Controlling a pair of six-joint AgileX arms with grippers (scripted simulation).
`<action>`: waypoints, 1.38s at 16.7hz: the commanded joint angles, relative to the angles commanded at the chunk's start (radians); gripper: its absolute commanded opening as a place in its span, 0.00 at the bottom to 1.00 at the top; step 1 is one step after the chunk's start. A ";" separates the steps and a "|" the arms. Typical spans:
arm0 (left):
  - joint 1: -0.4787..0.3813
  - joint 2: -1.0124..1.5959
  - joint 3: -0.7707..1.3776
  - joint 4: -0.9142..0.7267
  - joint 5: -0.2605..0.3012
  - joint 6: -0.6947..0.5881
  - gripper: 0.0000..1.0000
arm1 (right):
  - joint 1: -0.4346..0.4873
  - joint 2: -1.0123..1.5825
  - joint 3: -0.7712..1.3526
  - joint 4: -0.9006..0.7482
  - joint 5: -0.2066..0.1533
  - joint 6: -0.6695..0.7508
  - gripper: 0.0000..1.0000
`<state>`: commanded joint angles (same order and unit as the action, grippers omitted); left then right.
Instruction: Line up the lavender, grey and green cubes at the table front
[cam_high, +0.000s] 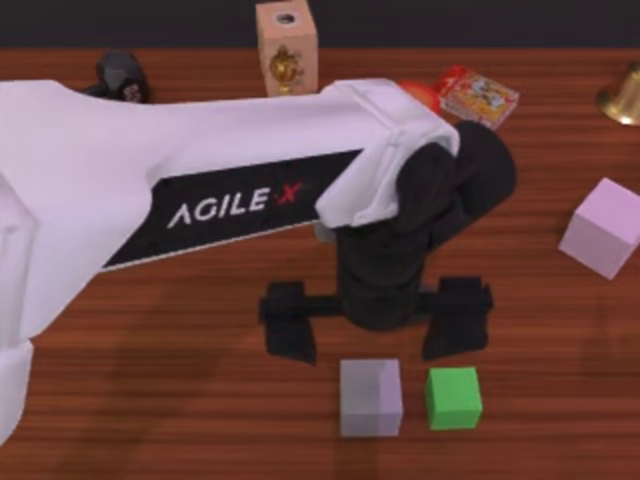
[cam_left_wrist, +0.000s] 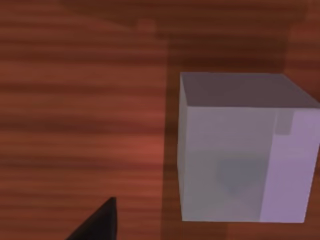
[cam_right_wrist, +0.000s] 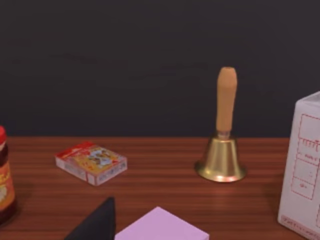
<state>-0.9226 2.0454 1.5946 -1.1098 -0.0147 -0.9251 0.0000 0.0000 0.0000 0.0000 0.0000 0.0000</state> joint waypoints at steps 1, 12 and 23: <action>0.000 0.000 0.000 0.000 0.000 0.000 1.00 | 0.000 0.000 0.000 0.000 0.000 0.000 1.00; 0.307 -0.592 -0.515 0.317 -0.012 0.193 1.00 | 0.022 0.659 0.593 -0.388 0.001 -0.248 1.00; 0.771 -1.626 -1.334 0.852 0.004 0.682 1.00 | 0.056 1.842 1.493 -1.003 0.006 -0.630 1.00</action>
<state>-0.1520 0.4191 0.2609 -0.2582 -0.0109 -0.2428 0.0558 1.8417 1.4929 -1.0033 0.0064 -0.6299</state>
